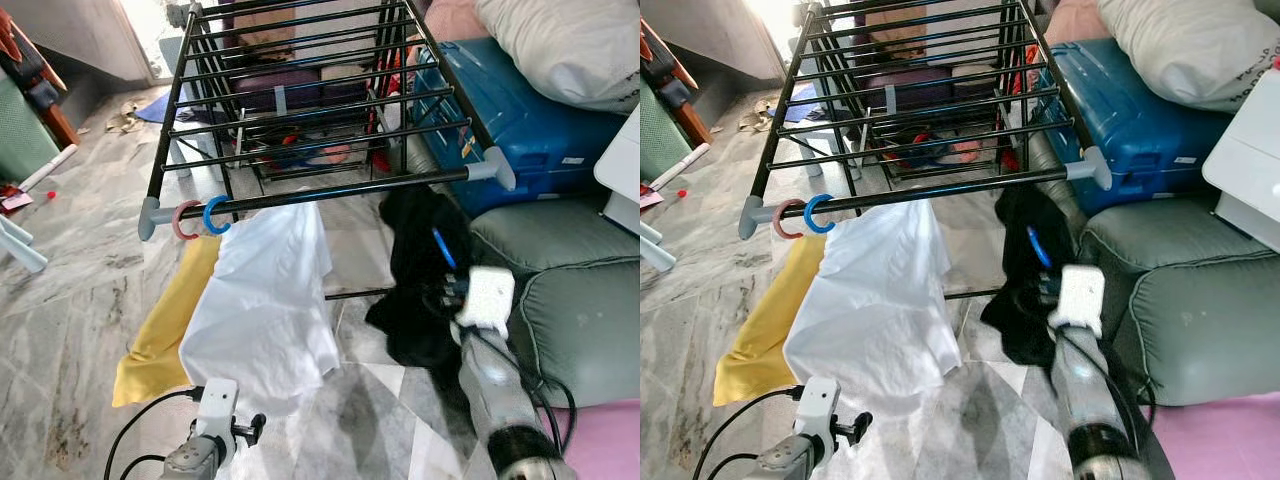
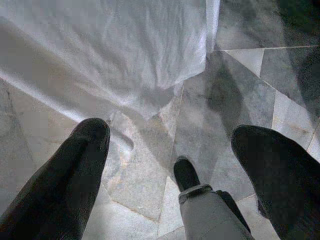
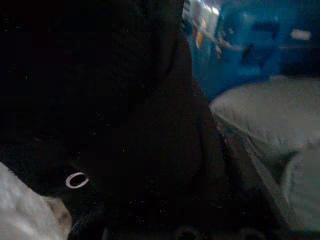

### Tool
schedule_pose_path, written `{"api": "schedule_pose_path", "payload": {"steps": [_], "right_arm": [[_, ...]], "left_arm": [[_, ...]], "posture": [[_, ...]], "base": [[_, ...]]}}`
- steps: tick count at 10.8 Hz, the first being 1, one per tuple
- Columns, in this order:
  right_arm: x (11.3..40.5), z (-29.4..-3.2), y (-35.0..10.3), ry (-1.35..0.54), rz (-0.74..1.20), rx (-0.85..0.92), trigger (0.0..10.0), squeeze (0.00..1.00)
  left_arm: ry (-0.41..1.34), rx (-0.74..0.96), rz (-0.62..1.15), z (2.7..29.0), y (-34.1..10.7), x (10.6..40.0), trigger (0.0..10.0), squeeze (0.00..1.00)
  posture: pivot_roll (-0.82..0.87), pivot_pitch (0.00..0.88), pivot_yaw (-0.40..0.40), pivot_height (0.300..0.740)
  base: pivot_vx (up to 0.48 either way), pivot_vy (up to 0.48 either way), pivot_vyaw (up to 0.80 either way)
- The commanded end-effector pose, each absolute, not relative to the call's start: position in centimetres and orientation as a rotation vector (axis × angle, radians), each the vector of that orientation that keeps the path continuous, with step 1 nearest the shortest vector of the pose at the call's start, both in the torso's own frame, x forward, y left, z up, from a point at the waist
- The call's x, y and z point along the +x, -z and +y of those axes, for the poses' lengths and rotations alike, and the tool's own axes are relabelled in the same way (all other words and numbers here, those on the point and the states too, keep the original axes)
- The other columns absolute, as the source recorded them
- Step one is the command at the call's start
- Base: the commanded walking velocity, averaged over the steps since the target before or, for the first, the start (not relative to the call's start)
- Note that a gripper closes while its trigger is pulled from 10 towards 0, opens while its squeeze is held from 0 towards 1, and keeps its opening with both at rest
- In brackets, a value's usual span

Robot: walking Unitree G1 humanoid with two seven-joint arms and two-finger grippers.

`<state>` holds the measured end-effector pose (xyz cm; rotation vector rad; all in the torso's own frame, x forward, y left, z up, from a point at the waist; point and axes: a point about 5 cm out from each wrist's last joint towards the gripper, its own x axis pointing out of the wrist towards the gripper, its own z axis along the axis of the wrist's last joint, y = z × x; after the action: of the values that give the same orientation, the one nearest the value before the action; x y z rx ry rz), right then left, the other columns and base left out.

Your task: Hang hanger

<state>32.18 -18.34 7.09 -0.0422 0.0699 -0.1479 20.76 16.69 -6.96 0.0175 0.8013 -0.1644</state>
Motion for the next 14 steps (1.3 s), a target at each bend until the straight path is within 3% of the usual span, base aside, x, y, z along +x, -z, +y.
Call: {"api": "schedule_pose_path", "payload": {"steps": [1, 7, 12, 14], "right_arm": [[33.5, -17.4, -9.6, 0.106, -0.013, -0.03, 10.0, 0.0], [36.3, -15.6, -12.3, 0.065, 0.022, 0.076, 10.0, 0.0], [38.2, -13.5, -12.8, 0.052, 0.177, 0.145, 10.0, 0.0], [38.6, -14.0, -12.4, 0.117, 0.281, 0.209, 10.0, 0.0]], "left_arm": [[0.153, 0.04, 0.824, 17.5, 7.2, 20.3, 10.0, 0.0], [0.161, 0.06, 0.84, 17.5, 7.4, 19.9, 10.0, 0.0], [0.17, 0.069, 0.846, 17.4, 7.5, 19.8, 10.0, 0.0], [0.163, 0.063, 0.855, 17.2, 7.7, 19.4, 10.0, 0.0]], "posture": [[-0.09, 0.054, 0.122, 0.74], [-0.09, 0.06, 0.123, 0.74], [-0.07, 0.066, 0.104, 0.74], [-0.04, 0.067, 0.088, 0.74]], "base": [[0.0, 0.0, 0.0], [0.0, 0.0, 0.0], [0.0, 0.0, 0.0], [0.0, 0.0, 0.0]]}}
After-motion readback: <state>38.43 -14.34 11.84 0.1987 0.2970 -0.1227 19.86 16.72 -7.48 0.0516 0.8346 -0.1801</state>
